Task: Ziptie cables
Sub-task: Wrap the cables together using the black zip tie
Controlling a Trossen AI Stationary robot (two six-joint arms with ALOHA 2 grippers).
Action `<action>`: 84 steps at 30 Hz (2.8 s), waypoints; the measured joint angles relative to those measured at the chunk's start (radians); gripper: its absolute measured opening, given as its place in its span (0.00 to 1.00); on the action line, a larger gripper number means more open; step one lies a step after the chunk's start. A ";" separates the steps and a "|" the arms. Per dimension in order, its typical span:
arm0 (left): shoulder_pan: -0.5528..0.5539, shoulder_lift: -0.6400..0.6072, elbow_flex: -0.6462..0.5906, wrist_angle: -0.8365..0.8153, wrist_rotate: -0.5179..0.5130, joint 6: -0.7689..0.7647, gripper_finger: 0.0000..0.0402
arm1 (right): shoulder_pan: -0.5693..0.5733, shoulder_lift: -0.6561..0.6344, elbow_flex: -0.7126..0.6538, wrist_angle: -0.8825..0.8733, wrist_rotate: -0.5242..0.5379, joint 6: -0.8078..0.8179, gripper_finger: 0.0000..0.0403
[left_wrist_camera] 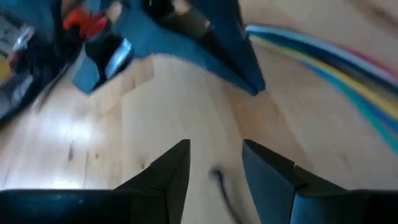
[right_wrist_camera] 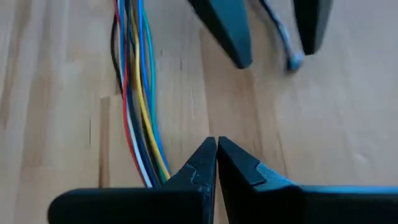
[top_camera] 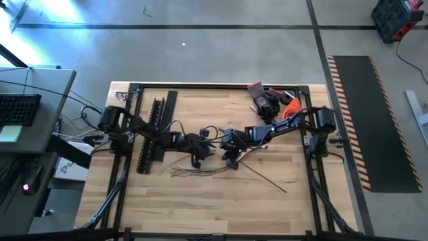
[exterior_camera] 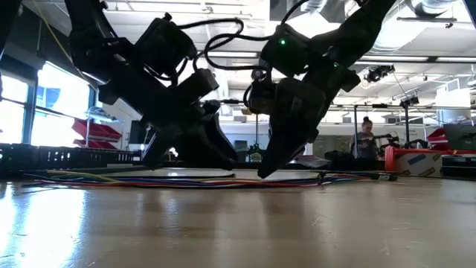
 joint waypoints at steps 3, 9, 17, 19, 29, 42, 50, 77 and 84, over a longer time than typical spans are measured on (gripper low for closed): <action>-0.010 0.000 0.000 -0.001 -0.018 -0.008 0.33 | 0.011 0.000 0.000 -0.002 0.001 0.006 0.00; -0.014 -0.066 0.017 -0.116 -0.157 -0.176 0.33 | 0.033 0.000 0.000 -0.001 0.039 -0.013 0.00; 0.049 -0.145 0.066 -0.434 0.086 -0.410 0.33 | 0.065 0.000 0.000 -0.001 0.117 -0.040 0.00; 0.054 -0.122 0.066 -0.433 0.120 -0.418 0.33 | 0.071 0.000 0.000 -0.002 0.121 -0.051 0.00; 0.065 -0.010 0.072 -0.391 0.119 -0.414 0.17 | 0.120 -0.004 0.000 -0.012 0.135 -0.073 0.00; 0.086 -0.041 0.120 -0.420 0.333 -0.403 0.00 | 0.298 -0.282 -0.188 -0.126 0.532 -0.113 0.00; 0.093 -0.044 0.176 -0.402 0.459 -0.386 0.00 | 0.449 -0.432 -0.370 0.176 0.630 -0.168 0.01; 0.100 -0.045 0.216 -0.387 0.683 -0.518 0.00 | 0.452 -0.031 -0.056 0.290 0.913 -1.702 0.31; 0.099 -0.045 0.216 -0.381 0.669 -0.516 0.00 | 0.442 -0.030 -0.056 0.354 0.889 -1.788 0.31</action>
